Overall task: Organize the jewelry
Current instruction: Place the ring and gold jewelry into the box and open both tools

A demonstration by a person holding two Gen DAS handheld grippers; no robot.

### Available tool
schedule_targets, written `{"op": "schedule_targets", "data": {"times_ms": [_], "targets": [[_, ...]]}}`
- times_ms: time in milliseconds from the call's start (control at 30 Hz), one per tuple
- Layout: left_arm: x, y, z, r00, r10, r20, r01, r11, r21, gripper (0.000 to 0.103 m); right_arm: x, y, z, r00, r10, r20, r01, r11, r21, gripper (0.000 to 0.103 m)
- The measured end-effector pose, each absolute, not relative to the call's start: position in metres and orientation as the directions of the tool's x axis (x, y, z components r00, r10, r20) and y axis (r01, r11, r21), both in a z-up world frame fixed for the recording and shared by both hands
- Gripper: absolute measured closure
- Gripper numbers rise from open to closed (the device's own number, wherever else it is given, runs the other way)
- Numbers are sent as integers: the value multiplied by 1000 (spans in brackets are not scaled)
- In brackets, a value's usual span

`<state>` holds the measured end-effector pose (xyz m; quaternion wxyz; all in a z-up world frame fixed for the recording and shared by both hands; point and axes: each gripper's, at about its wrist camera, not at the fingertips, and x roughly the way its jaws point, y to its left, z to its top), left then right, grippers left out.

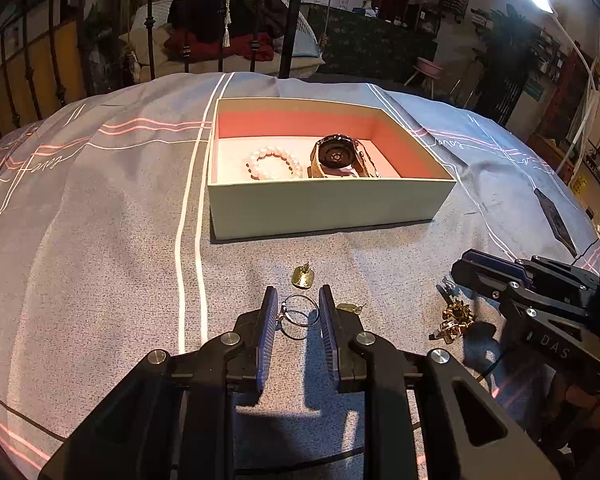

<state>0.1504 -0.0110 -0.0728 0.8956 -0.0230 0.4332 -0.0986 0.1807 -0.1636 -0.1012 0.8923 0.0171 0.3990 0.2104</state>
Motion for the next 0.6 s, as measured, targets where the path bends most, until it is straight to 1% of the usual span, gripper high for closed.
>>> {"op": "schedule_targets", "data": {"times_ms": [300, 600], "targets": [[152, -8, -53, 630, -216, -746, 158, 976, -149, 82, 177, -164, -87, 615, 400, -679, -377, 906, 193, 85], [201, -16, -6, 696, -235, -679, 163, 972, -169, 82, 220, -149, -47, 658, 423, -623, -416, 894, 167, 85]]}}
